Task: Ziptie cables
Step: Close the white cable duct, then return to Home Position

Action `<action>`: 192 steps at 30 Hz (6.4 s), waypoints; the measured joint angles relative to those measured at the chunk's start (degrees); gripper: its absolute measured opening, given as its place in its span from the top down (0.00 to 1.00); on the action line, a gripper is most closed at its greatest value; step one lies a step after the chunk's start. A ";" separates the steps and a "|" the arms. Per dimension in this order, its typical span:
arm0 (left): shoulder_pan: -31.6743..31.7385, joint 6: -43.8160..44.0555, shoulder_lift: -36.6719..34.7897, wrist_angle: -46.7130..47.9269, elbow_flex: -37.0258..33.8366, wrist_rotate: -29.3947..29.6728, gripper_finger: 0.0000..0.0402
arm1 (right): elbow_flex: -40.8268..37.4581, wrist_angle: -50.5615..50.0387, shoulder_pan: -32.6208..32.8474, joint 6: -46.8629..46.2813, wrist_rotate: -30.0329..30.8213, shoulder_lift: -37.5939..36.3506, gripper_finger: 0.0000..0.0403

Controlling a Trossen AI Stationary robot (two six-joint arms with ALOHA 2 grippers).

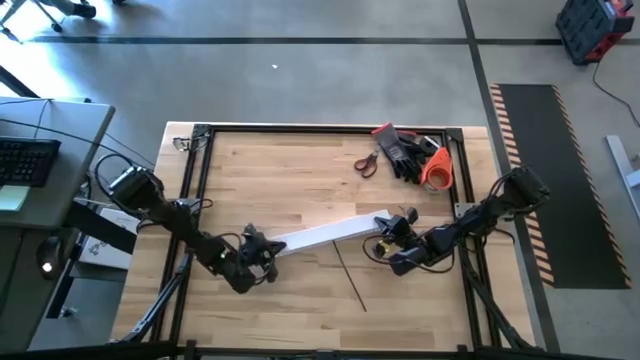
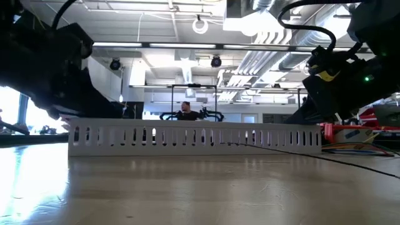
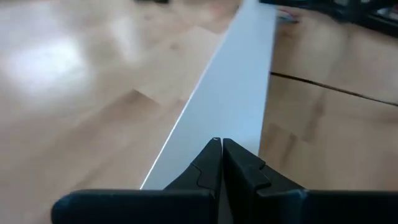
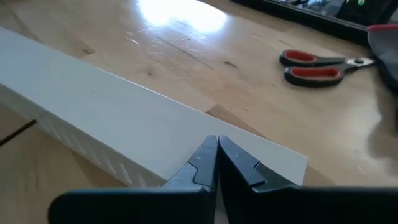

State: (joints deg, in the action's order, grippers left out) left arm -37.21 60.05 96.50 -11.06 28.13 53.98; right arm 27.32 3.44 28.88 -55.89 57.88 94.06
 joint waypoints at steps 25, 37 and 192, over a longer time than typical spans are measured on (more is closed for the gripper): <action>11.11 -20.85 -36.85 14.52 2.73 -10.88 1.00 | 3.56 -20.61 9.44 15.21 -4.68 -29.24 1.00; 24.44 -22.45 -58.44 13.88 -12.08 -18.12 1.00 | -15.84 -7.93 5.20 26.94 -23.54 -59.99 1.00; 39.69 -62.78 -96.29 10.74 -27.43 -55.18 1.00 | -26.74 -2.91 -31.53 50.37 -58.32 -93.26 1.00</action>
State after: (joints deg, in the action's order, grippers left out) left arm 2.48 -2.73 0.21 -0.32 0.70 -1.19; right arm 0.58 0.52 -2.65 -5.52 -0.45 0.80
